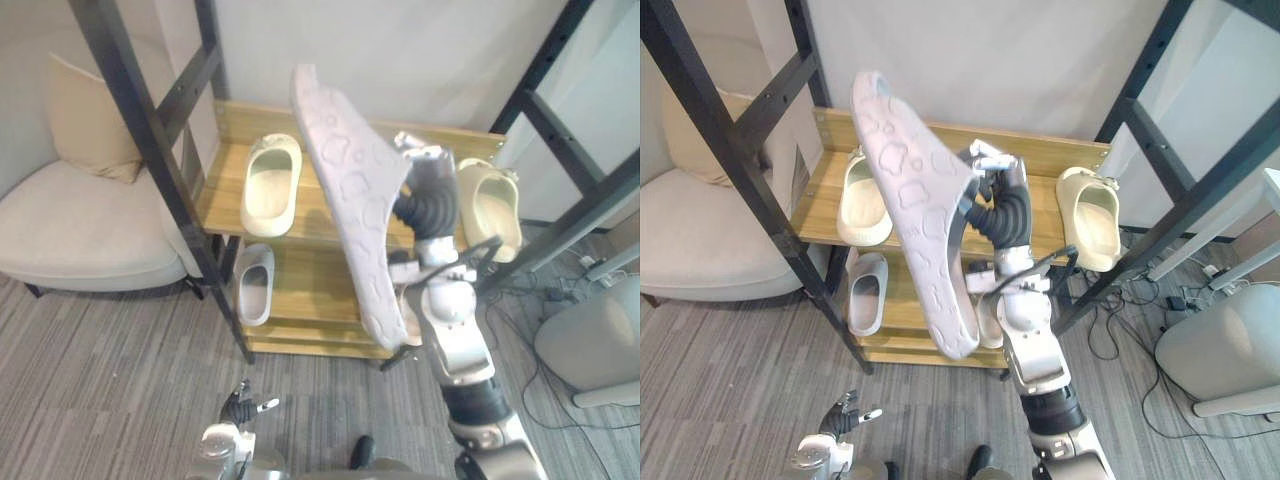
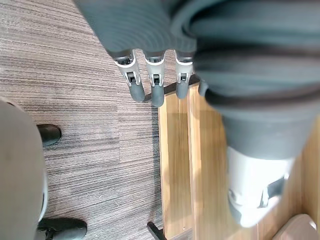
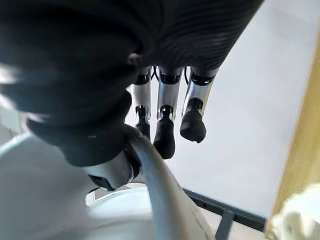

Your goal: Organize the slippers on the shoe rack

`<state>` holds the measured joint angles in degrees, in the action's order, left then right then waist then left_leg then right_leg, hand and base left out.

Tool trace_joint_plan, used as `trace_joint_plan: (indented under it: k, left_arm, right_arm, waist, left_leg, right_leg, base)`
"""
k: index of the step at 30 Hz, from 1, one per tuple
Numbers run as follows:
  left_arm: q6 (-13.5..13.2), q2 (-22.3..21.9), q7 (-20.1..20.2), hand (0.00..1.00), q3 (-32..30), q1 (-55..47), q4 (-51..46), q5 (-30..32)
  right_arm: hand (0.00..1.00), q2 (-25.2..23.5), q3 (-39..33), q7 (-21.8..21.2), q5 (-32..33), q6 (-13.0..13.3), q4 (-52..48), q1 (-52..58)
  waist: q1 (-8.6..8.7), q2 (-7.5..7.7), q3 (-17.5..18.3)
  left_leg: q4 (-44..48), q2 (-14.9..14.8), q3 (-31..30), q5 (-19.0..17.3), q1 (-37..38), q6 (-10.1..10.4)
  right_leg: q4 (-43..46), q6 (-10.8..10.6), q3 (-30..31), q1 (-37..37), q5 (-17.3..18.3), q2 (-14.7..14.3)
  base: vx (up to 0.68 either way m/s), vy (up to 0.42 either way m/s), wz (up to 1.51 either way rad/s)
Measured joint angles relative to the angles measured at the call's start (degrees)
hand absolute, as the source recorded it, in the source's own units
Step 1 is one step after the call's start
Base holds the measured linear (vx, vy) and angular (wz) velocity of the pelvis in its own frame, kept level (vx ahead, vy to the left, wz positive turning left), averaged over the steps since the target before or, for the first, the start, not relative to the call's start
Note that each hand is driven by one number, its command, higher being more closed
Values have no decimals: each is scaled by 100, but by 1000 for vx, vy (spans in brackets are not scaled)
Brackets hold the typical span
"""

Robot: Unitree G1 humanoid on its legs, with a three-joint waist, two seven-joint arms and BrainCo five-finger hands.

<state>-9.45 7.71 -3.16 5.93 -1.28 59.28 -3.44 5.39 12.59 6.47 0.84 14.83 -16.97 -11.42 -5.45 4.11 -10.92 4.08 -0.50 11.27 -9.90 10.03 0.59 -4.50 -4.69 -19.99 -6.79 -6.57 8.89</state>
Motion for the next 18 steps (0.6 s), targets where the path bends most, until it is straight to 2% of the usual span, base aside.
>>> trace_joint_plan:
  k: [5,9,16,18]
  left_arm:
    - [-10,-14,23,0,102,-4,110,106]
    - [-18,-7,104,0,243,-2,140,116]
    - [-25,-11,111,0,306,21,221,115]
    - [-27,-13,118,0,386,17,209,112]
  right_arm:
    - [100,202,216,-437,156,-17,26,999]
    - [100,273,281,-787,166,-100,511,1510]
    - [100,404,366,-1034,142,-317,1545,1940]
    - [100,441,357,-1031,131,-395,1893,1943]
  waist:
    - [94,-64,127]
    - [168,-109,142]
    - [206,-158,153]
    - [213,-267,182]
  left_leg:
    - [16,13,2,8,17,-2]
    - [17,15,-20,7,77,-2]
    - [18,-8,16,3,89,6]
    - [293,-92,35,-204,-214,106]
  right_leg:
    - [-56,-16,21,9,-13,-15]
    - [-60,-16,19,-55,-11,-19]
    - [-58,-16,29,-76,-8,-23]
    - [259,37,39,217,208,-14]
  base:
    - [53,-19,0]
    - [20,-12,1]
    - [-19,-20,-2]
    - [-37,-23,-2]
